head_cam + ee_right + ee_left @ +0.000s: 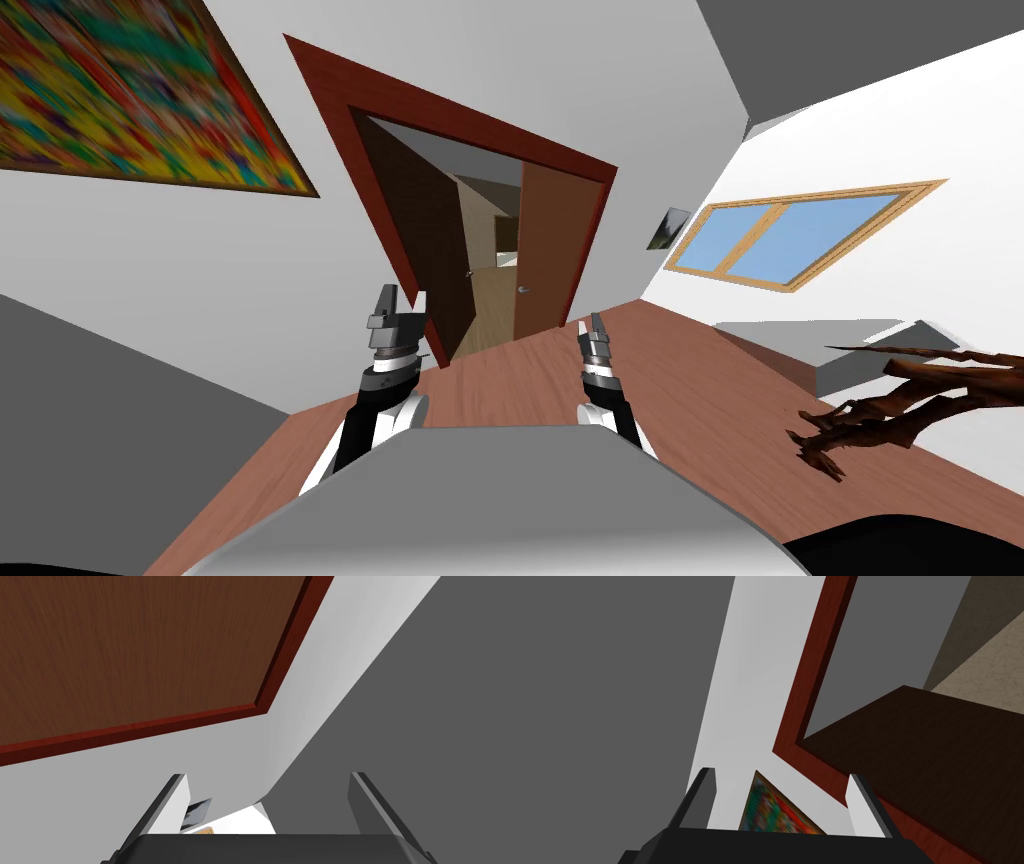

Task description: Push the door open

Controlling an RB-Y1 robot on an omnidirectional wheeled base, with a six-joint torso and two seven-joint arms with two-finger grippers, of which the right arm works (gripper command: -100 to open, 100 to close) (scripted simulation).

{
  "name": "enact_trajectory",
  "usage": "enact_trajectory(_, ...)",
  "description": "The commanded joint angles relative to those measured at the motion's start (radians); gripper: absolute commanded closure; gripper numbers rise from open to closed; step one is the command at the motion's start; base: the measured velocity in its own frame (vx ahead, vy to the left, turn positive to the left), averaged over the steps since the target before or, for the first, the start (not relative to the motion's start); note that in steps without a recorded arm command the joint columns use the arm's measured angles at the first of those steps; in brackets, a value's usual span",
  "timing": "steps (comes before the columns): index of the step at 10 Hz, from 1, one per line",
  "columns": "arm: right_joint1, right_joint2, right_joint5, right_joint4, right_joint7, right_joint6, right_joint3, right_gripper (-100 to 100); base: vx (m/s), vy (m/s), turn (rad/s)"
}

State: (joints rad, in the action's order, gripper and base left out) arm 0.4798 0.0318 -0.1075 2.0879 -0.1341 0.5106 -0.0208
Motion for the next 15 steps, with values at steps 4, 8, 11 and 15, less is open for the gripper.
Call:
enact_trajectory(4,-0.006,0.031,-0.022,-0.089,0.014,0.038,-0.011,-100,0.114,-0.029,0.097)
enact_trajectory(8,-0.008,0.059,-0.042,-0.169,0.026,0.070,-0.022,-100,0.129,-0.018,0.103)
enact_trajectory(11,-0.011,0.080,-0.060,-0.236,0.037,0.097,-0.032,-100,0.122,-0.027,0.126)
enact_trajectory(15,-0.014,0.107,-0.083,-0.325,0.050,0.133,-0.045,-100,0.124,-0.039,0.115)
